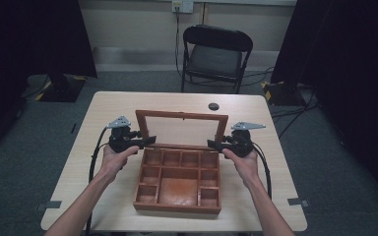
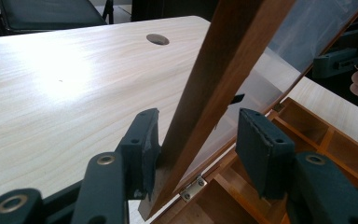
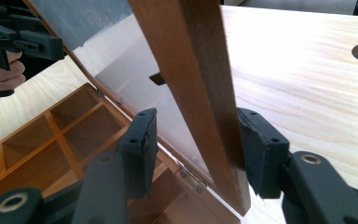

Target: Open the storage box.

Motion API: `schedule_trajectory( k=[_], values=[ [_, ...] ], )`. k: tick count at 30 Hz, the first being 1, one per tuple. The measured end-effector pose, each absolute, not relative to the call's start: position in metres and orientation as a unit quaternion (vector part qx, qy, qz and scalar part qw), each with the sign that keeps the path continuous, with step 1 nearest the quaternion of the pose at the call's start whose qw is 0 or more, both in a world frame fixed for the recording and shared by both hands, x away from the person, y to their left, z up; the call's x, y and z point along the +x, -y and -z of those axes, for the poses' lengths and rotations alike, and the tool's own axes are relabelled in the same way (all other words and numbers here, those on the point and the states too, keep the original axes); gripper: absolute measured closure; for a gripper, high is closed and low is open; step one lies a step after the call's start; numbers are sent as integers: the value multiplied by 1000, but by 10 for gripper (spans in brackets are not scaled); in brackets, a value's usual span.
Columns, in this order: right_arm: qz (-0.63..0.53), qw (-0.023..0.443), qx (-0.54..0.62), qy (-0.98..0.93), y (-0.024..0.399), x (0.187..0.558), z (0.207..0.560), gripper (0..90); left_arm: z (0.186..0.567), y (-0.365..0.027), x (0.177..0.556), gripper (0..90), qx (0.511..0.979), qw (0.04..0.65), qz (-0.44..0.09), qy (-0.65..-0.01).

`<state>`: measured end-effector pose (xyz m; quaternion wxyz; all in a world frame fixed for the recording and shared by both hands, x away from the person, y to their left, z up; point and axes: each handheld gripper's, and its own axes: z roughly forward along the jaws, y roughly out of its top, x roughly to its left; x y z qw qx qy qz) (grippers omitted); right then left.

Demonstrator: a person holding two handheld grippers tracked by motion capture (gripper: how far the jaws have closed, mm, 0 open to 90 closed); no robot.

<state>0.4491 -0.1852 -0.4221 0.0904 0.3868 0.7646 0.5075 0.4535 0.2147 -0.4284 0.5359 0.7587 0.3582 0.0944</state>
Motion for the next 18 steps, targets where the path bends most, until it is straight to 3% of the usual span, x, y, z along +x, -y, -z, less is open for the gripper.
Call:
schedule_trajectory(
  k=[18],
  values=[
    [-515, 103, 400, -751, 182, 458, 427, 524, 434, -218, 460, 545, 752, 535, -97, -373]
  ],
)
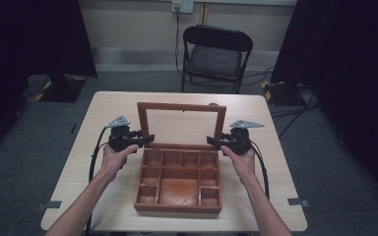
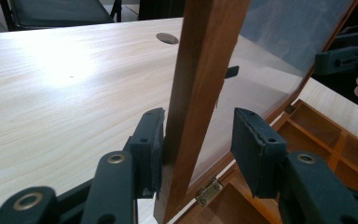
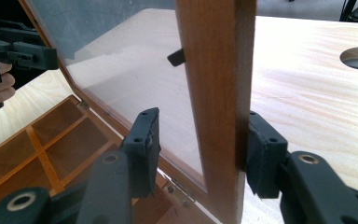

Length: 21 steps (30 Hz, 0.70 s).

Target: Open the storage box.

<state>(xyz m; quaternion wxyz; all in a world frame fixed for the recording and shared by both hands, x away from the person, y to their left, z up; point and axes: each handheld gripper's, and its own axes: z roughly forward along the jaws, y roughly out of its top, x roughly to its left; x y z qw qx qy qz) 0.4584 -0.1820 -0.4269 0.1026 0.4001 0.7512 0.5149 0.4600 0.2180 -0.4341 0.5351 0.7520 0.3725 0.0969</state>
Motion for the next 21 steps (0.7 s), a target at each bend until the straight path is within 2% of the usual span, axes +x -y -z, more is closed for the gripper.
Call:
schedule_trajectory(
  k=[21],
  values=[
    [-511, 112, 418, -743, 179, 473, 434, 552, 447, -224, 465, 576, 752, 521, -91, -393]
  ],
)
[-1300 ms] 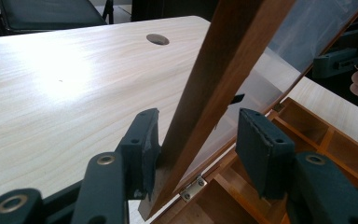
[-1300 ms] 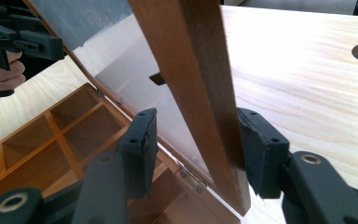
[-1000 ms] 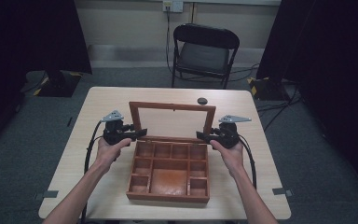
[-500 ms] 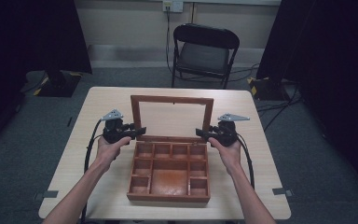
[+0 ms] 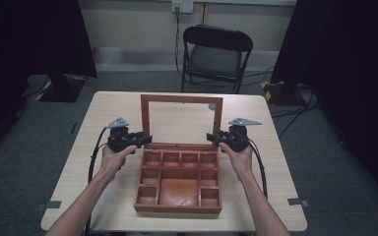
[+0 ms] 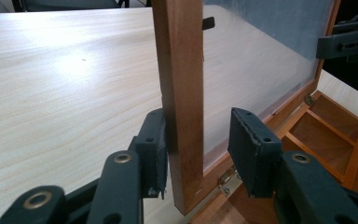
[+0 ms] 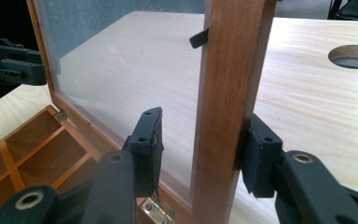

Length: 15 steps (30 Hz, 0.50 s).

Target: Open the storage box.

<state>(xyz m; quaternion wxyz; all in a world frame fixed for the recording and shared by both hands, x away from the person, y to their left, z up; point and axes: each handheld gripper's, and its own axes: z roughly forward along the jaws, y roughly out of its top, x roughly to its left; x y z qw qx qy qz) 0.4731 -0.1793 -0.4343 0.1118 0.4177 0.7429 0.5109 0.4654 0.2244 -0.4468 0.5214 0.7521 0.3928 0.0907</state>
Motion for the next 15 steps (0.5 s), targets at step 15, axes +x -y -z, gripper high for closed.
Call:
schedule_trajectory(
  k=[15],
  values=[
    [-511, 109, 433, -735, 178, 484, 438, 527, 452, -226, 477, 630, 747, 518, -81, -408]
  ],
)
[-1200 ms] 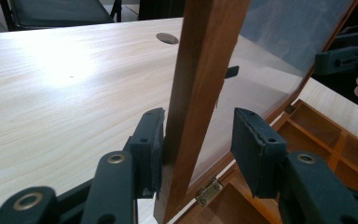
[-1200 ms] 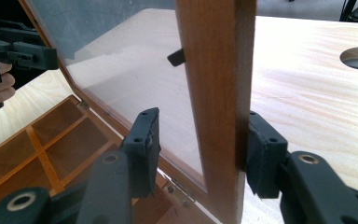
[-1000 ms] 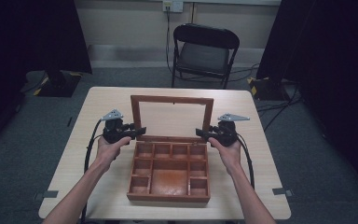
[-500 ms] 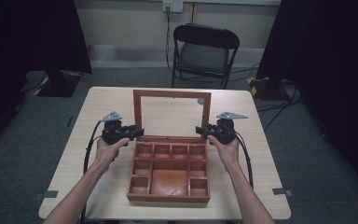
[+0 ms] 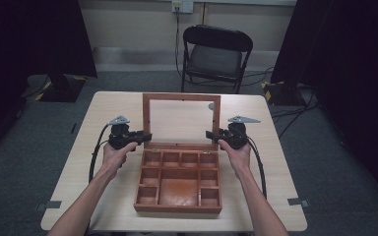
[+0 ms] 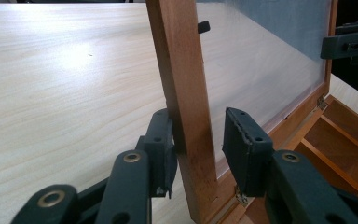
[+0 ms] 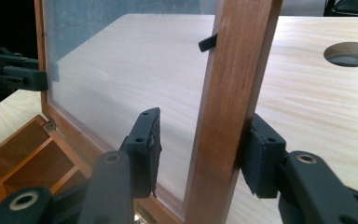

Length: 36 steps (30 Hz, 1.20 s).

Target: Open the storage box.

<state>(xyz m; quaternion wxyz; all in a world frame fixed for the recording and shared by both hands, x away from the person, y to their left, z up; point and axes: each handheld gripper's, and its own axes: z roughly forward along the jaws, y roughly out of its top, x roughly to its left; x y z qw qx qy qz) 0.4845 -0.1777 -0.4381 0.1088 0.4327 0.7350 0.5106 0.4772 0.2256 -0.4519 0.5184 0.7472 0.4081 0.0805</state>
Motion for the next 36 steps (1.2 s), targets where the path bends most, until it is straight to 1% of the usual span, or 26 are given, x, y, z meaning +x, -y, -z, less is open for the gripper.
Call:
schedule_trajectory(
  k=[13, 17, 21, 24, 29, 33, 36],
  values=[
    [-514, 108, 441, -728, 173, 491, 445, 481, 455, -227, 480, 620, 747, 514, -76, -415],
    [-509, 109, 442, -730, 171, 493, 447, 453, 457, -227, 481, 607, 747, 512, -74, -417],
    [-503, 110, 444, -734, 168, 494, 451, 409, 458, -225, 483, 564, 754, 502, -72, -418],
    [-497, 110, 445, -737, 165, 496, 454, 375, 460, -225, 484, 553, 756, 498, -67, -420],
    [-490, 100, 450, -740, 162, 501, 455, 348, 462, -226, 485, 533, 757, 493, -65, -423],
    [-486, 101, 451, -741, 159, 504, 456, 329, 463, -228, 485, 512, 753, 498, -60, -426],
    [-482, 100, 455, -742, 158, 505, 458, 307, 464, -228, 486, 473, 753, 495, -56, -431]
  ],
)
